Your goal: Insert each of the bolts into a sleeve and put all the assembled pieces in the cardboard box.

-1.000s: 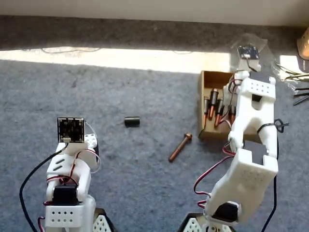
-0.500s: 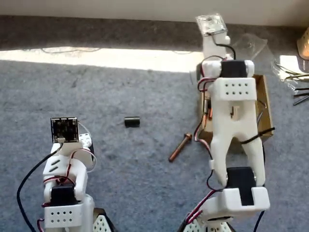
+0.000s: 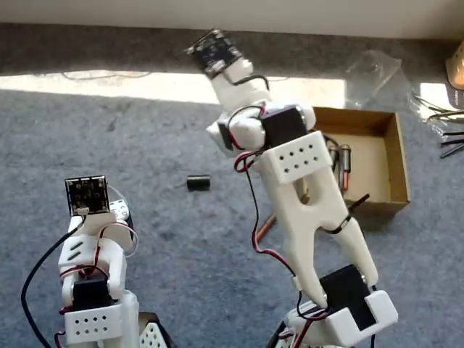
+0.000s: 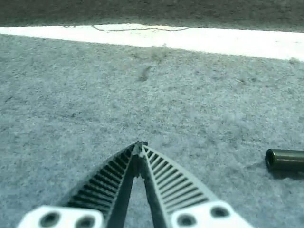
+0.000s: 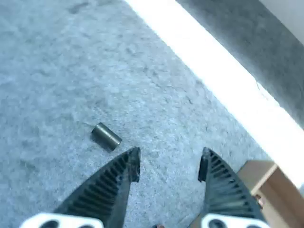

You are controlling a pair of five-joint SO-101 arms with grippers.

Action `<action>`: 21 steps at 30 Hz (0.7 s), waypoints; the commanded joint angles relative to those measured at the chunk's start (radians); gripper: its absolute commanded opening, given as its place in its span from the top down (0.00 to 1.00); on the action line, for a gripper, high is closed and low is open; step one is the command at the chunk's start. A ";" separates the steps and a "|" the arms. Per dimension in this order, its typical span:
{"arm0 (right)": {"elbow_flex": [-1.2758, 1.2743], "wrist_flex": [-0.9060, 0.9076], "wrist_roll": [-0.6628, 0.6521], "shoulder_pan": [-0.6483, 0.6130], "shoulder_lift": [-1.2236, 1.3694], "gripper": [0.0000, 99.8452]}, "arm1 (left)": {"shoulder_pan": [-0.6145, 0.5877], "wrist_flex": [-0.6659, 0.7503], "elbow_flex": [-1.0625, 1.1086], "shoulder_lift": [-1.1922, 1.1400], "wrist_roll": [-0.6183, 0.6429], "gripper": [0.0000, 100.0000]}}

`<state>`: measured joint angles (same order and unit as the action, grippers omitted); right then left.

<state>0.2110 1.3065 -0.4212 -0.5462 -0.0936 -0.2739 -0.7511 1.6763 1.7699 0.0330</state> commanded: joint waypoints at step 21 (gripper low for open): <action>-0.542 -0.555 -0.568 -0.154 -0.044 0.82 | -0.030 0.003 0.012 0.012 -0.005 0.99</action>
<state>-0.3230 0.8032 -0.9229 -0.6920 -0.0936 -0.2954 -0.7511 1.6763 1.7699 0.0330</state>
